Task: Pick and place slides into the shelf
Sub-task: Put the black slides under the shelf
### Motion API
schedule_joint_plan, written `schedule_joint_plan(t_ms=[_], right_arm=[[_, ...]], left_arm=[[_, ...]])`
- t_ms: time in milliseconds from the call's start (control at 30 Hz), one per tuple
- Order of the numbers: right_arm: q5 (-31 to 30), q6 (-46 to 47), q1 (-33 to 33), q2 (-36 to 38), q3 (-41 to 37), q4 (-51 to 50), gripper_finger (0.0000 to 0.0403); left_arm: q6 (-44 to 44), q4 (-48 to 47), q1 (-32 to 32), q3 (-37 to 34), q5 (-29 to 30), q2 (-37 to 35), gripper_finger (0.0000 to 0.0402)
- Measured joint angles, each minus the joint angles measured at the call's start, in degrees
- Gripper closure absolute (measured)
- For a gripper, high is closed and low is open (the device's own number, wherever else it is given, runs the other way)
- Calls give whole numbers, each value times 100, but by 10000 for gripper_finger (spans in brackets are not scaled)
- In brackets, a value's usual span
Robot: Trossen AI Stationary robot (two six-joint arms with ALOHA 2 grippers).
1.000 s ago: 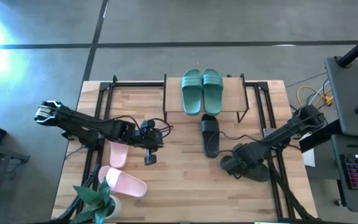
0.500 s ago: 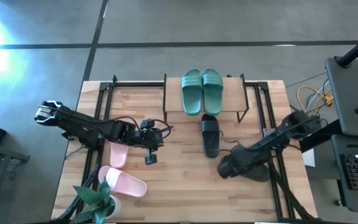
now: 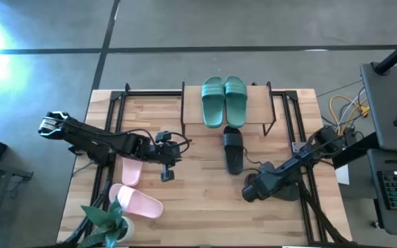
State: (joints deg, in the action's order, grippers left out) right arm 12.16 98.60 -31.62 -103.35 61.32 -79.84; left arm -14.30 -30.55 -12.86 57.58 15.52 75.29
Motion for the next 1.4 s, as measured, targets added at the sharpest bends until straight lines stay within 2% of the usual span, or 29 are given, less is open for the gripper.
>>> schedule_joint_plan(t_ms=[300,467,567,700,833,933,1100,1233,1400], right_arm=[[-45,45,-174,0,93,-56,348],[-272,-46,-183,1,276,-16,384],[-524,-105,-179,1,454,27,391],[-1211,-117,-204,36,789,94,392],[-2344,-475,-206,206,1170,114,393],[-3264,-973,-188,395,1406,101,393],[-4185,-2459,-98,670,1744,129,394],[-4447,-4055,36,723,1919,350,394],[-4480,-6237,323,726,1991,1297,394]], left_arm=[[21,0,7,-2,147,2,368],[19,0,11,-2,149,2,368],[4,0,11,-2,149,2,368],[-6,2,11,-2,149,2,368],[-40,4,11,-4,149,2,368],[-137,6,11,-3,148,2,368],[-601,9,8,4,149,2,369],[-1212,-76,4,4,316,0,369],[-2006,-323,4,11,441,0,369]])
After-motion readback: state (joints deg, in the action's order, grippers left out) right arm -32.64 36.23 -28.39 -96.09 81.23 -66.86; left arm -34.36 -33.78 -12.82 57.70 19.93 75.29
